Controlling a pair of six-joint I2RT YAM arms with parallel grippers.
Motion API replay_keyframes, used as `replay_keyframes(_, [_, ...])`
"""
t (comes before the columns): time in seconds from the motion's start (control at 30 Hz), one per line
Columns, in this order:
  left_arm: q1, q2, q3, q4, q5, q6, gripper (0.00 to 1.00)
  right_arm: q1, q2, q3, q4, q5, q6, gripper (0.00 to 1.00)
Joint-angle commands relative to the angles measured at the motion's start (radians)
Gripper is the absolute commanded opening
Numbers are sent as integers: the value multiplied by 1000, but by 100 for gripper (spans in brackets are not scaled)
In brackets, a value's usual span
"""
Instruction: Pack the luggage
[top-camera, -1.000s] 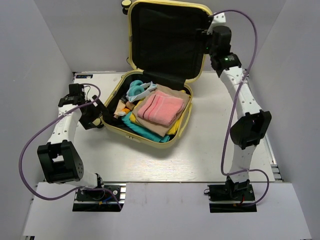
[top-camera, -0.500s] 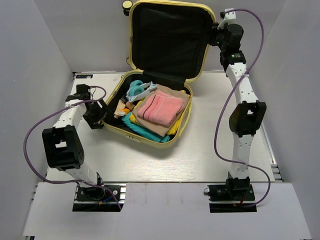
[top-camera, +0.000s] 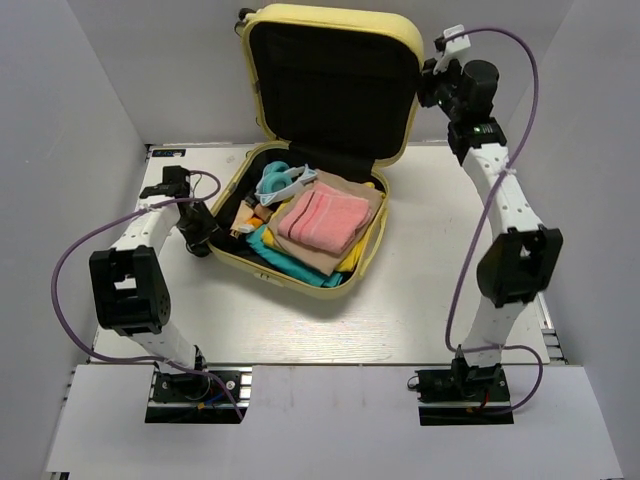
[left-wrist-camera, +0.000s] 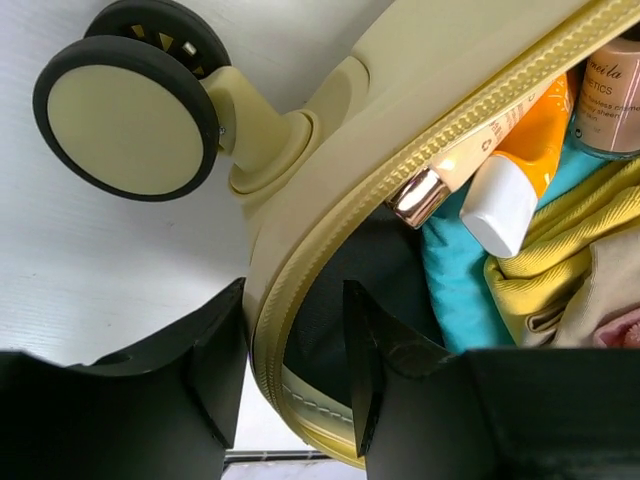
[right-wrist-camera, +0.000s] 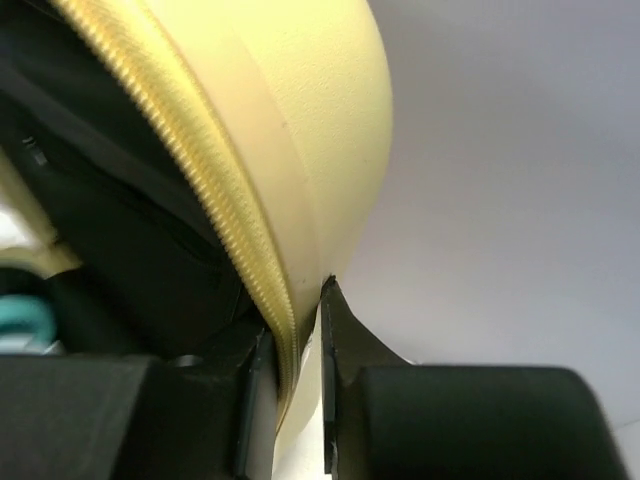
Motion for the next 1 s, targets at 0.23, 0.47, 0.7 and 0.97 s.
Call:
replay_keyframes(0.23, [-61, -146, 32, 6, 23, -52, 82, 97, -527, -529, -65, -283, -147, 0])
replay_keyframes(0.47, [29, -404, 172, -325, -345, -131, 100, 137, -752, -773, -100, -392, -66, 0])
replay_keyframes(0.7, [127, -605, 158, -405, -477, -159, 100, 235, -923, -956, -391, -743, -142, 81])
replay_keyframes(0.97, [137, -543, 95, -378, -295, -145, 100, 248, -957, -978, -409, -236, -31, 90])
